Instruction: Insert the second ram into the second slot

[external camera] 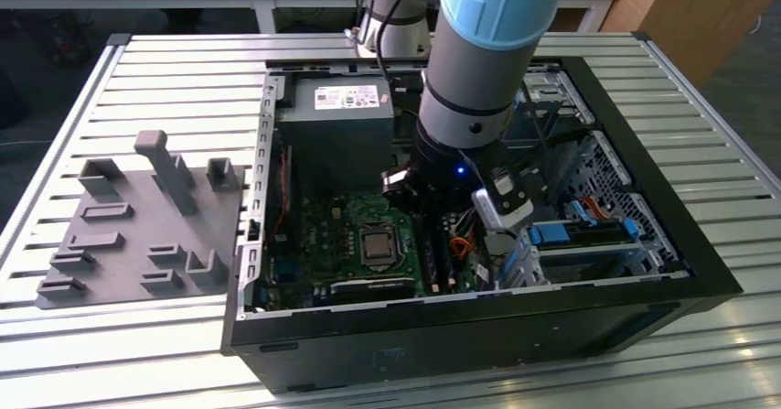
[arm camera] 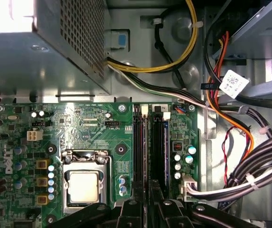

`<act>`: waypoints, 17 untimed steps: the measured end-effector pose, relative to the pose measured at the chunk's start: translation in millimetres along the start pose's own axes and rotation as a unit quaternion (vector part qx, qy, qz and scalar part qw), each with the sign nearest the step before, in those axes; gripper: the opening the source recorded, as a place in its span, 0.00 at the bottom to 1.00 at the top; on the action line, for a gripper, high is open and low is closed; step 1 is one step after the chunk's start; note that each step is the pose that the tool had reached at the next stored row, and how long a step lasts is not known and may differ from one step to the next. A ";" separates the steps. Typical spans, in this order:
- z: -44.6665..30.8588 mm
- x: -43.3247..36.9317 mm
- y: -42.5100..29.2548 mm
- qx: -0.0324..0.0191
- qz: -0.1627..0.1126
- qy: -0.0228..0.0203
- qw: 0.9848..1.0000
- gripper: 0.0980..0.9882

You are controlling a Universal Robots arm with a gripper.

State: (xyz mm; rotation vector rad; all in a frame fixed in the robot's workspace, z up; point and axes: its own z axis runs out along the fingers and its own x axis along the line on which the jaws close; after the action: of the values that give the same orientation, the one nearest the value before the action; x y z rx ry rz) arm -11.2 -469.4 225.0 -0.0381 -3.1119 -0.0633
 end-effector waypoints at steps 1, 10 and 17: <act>-0.2 0.0 0.0 0.000 0.000 0.000 1.000 0.12; 0.4 -0.1 0.7 0.000 0.000 0.000 1.000 0.01; 5.3 -0.1 3.2 0.001 0.000 0.000 1.000 0.01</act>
State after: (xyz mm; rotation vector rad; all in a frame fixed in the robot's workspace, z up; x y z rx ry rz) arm -11.1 -466.0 219.9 -0.0381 -3.1115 -0.0609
